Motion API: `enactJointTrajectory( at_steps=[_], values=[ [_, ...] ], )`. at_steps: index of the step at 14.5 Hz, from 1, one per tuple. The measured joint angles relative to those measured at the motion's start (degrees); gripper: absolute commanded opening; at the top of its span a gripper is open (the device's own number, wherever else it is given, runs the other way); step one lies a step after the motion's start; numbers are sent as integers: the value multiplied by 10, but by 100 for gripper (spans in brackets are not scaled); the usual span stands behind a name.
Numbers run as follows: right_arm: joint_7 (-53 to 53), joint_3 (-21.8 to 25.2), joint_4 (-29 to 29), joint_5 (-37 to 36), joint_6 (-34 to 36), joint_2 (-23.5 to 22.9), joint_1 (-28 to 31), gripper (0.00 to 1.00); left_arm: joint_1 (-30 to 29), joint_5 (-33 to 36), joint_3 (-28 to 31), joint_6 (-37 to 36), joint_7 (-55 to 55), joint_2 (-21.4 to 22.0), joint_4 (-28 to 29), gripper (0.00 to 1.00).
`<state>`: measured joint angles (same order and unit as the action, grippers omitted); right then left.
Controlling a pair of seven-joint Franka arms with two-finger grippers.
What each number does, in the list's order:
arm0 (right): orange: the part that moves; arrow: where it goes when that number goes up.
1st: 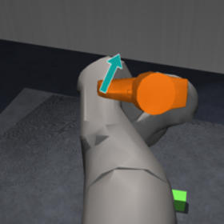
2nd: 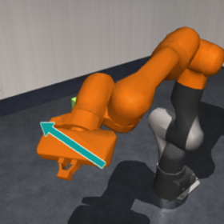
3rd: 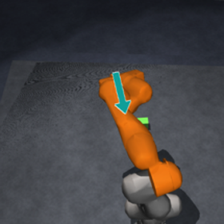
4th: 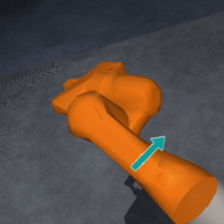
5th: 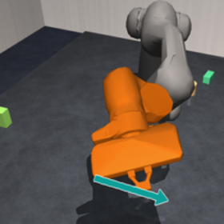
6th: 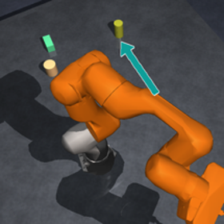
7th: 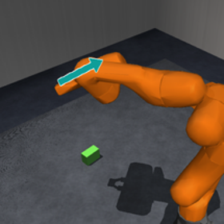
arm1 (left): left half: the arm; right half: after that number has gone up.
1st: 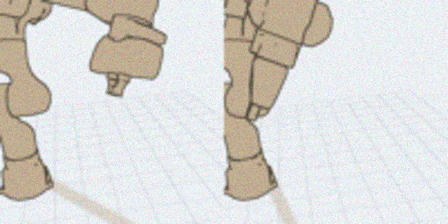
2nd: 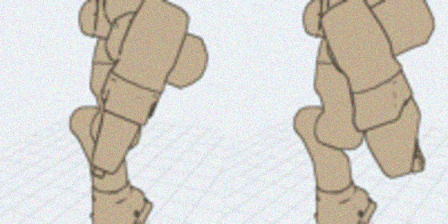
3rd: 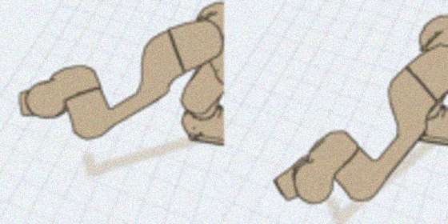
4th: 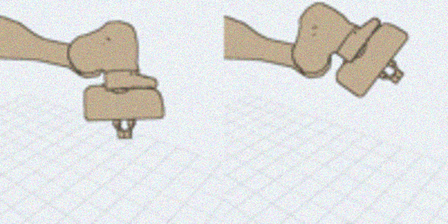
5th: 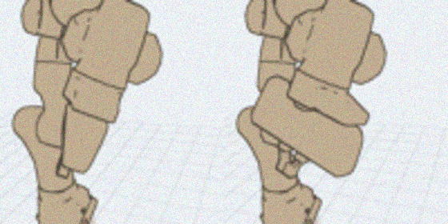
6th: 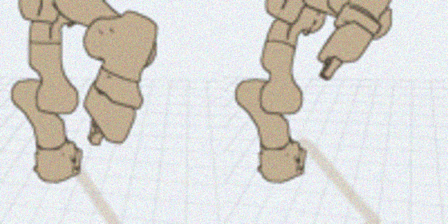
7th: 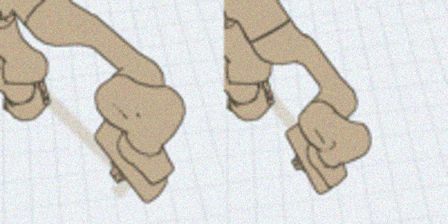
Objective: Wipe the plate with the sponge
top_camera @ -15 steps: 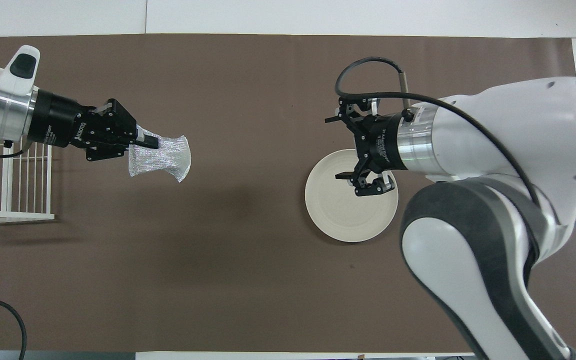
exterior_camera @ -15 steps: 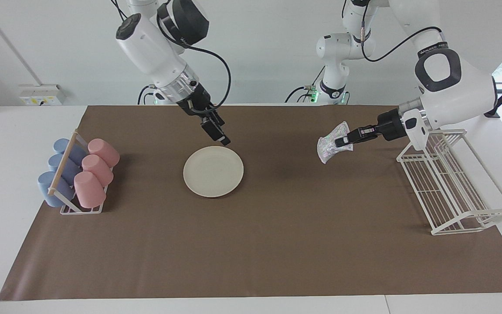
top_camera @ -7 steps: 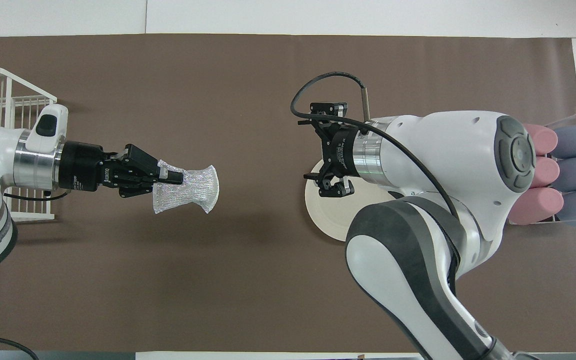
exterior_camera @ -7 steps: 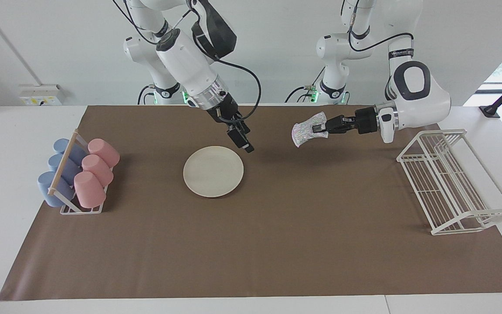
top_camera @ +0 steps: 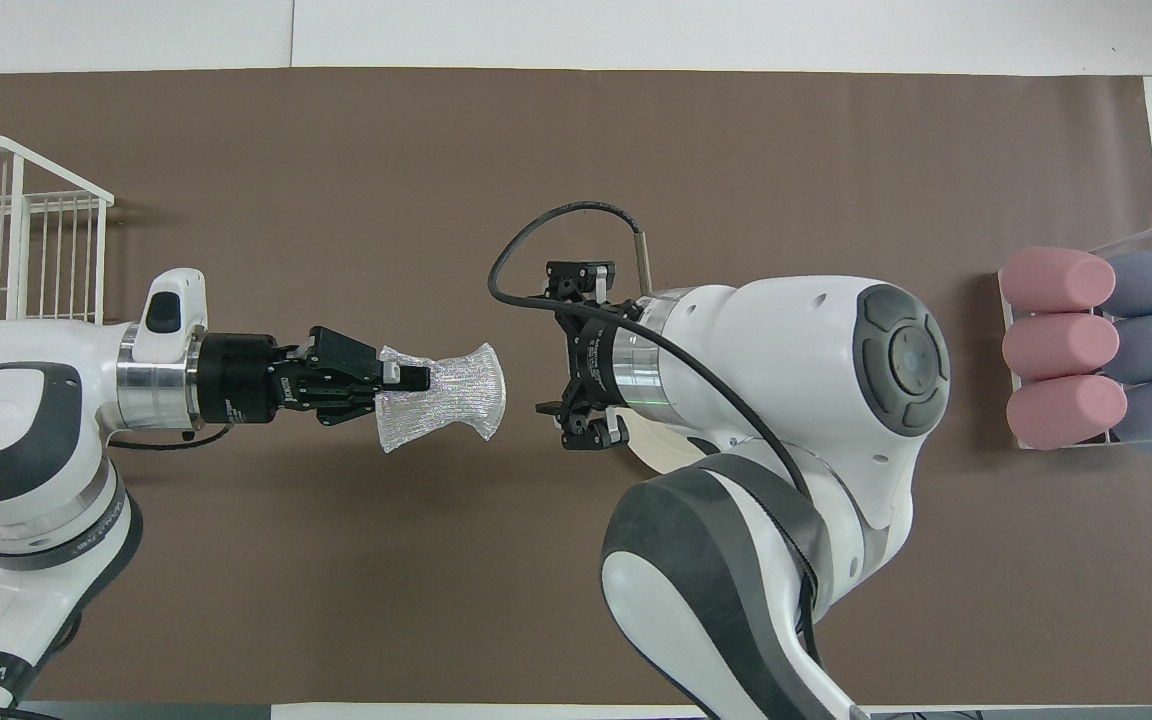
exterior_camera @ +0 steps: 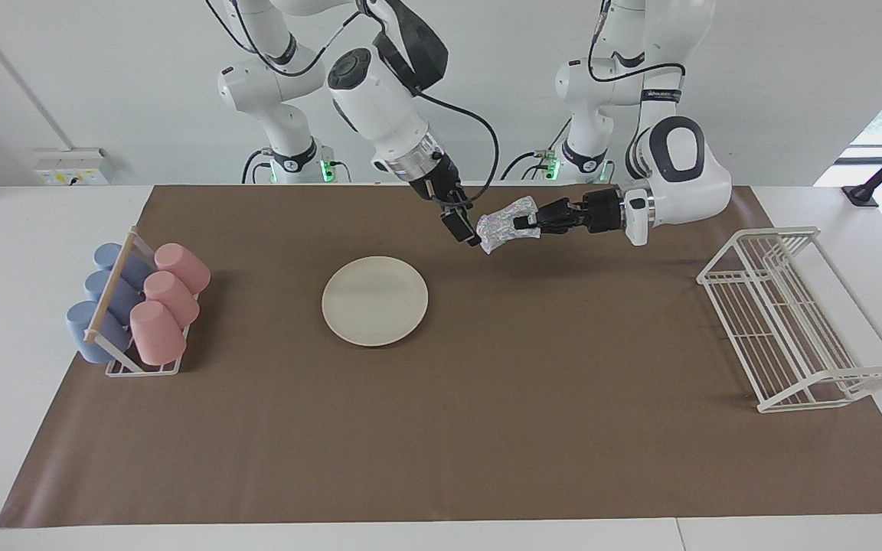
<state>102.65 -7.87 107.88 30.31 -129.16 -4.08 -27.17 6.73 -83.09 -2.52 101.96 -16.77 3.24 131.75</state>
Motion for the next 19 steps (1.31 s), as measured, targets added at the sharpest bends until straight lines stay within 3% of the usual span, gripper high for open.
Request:
enactJointTrajectory(
  at_steps=[15,16,17,18,19],
  values=[
    [15,0,13,0,-25,-11,-41,97,13,-18,-2,-2,-37,-3,8,0],
    [15,1,16,0,-25,-11,-41,72,13,-18,-2,-3,-38,-3,8,0],
    [15,1,18,0,-26,-11,-41,55,13,-18,-2,-3,-40,-3,9,0],
    [15,1,18,0,-26,-11,-41,46,13,-18,-2,-3,-43,-3,10,0],
    [15,1,18,0,-27,-11,-41,19,13,-18,-2,-3,-45,-3,10,0]
  ],
)
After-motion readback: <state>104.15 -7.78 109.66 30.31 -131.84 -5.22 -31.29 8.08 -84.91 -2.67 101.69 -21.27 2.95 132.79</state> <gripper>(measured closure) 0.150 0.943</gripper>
